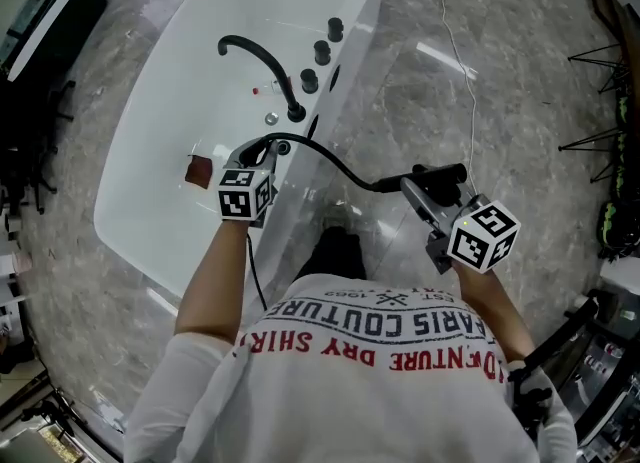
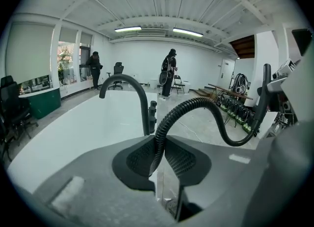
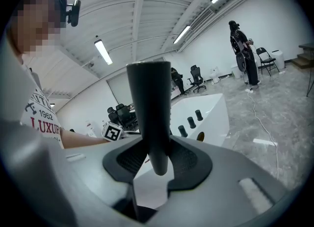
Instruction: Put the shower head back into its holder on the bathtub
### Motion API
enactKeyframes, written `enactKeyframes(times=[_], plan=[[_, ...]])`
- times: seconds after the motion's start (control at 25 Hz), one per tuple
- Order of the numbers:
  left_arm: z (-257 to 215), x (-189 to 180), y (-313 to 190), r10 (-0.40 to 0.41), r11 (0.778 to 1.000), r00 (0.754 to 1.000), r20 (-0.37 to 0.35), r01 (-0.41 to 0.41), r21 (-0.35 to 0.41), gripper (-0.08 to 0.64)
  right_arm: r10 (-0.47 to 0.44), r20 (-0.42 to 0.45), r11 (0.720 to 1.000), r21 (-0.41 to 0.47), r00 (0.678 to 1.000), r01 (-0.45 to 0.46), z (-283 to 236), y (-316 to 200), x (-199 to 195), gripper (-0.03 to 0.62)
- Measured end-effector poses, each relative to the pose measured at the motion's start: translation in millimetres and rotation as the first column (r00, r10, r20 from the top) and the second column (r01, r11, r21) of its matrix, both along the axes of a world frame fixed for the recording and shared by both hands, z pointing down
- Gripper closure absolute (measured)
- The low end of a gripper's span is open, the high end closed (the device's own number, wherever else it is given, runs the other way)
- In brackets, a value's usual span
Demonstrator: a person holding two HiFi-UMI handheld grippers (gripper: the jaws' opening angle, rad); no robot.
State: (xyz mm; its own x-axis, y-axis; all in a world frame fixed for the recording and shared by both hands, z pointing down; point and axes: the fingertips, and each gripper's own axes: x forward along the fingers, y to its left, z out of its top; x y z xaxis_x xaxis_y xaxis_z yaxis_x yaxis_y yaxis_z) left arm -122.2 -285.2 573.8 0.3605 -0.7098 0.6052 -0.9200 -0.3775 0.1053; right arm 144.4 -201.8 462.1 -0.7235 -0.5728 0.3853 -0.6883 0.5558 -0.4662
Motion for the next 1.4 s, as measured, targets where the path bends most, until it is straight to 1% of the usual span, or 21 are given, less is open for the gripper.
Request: enactKeyframes(times=[0.2, 0.48, 0.72, 0.96, 1.16, 1.4], plan=[[31.3, -8.4, 2.1, -0.025, 0.998, 1.0, 0.007, 0.025, -0.057, 0.494, -0.005, 0.003, 1.0, -0.016, 1.0, 0.005, 4.0, 2.6, 0.7, 0.456], [64.4, -6.3, 1.7, -0.025, 0.993, 1.0, 0.005, 0.025, -0.117, 0.494, 0.03, 0.004, 0.999, -0.033, 1.0, -0.03, 8.1, 6.2, 8.6, 0.456], [83.3, 1.4, 1.0, 0.001, 0.989, 1.0, 0.002, 0.0, -0.145, 0.494, 0.057, 0.012, 0.997, -0.044, 0.998, -0.056, 12.1, 5.7, 11.5, 0.456], [103.8, -3.1, -4.9, -0.014, 0.983, 1.0, 0.017, 0.017, -0.18, 0.494, 0.065, 0.026, 0.997, -0.047, 0.998, -0.063, 13.3, -3.4, 11.1, 0.456], [116.1, -8.2, -13.0, -0.021, 0.982, 1.0, 0.009, 0.022, -0.187, 0.494, 0.066, 0.035, 0.996, -0.064, 0.997, -0.064, 20.8, -13.8, 6.5, 0.456], [144.0, -15.3, -14.1, -0.019, 0.97, 0.999, 0.027, 0.025, -0.242, 0.494, 0.061, 0.054, 0.994, -0.09, 0.997, -0.056, 31.0, -27.4, -2.9, 0.456]])
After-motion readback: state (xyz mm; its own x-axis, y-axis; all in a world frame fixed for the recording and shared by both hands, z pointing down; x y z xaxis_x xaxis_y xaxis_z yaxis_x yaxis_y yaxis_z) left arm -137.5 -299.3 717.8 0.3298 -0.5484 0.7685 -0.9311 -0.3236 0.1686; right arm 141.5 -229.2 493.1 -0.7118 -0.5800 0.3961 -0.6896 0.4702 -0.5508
